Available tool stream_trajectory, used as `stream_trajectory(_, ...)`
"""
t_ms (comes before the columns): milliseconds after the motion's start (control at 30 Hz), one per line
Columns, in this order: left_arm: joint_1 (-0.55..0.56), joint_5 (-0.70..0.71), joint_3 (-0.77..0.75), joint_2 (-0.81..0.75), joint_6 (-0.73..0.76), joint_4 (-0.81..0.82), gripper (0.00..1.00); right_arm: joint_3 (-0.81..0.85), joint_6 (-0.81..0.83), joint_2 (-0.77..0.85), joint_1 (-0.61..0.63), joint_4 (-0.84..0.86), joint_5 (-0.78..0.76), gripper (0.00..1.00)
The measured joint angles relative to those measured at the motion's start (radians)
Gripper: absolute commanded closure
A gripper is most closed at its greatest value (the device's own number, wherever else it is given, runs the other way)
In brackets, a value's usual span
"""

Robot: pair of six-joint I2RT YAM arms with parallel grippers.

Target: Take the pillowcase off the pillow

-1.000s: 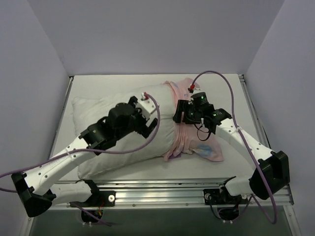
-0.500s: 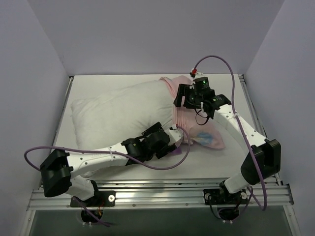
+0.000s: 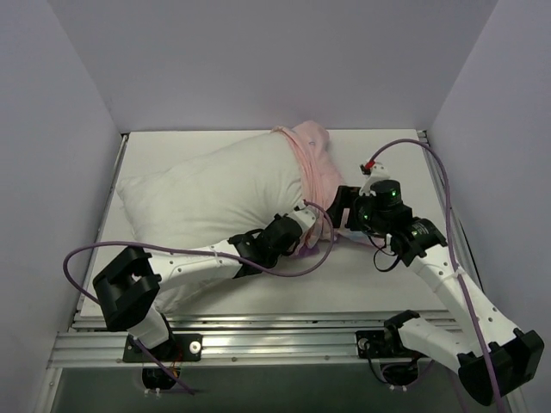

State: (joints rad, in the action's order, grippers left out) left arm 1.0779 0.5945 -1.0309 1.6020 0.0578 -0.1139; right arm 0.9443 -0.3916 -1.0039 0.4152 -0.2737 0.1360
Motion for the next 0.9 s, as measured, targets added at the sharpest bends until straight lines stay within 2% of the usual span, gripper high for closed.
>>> stream_trajectory(267, -0.05, -0.052, -0.072, -0.014, -0.049, -0.057, 0.98, -0.192, -0.03, -0.016, 0.007, 0.028, 0.092, 0.27)
stream_trajectory(667, -0.09, -0.1, -0.138, -0.097, -0.082, -0.181, 0.98, -0.186, -0.037, -0.256, 0.03, 0.27, 0.133, 0.27)
stream_trajectory(867, -0.092, -0.105, -0.141, -0.113, -0.096, -0.209, 0.98, -0.144, -0.059, -0.36, 0.04, 0.347, 0.128, 0.32)
stream_trajectory(900, -0.093, -0.105, -0.142, -0.113, -0.1, -0.212, 0.98, -0.131, -0.06, -0.371, 0.044, 0.349, 0.125, 0.39)
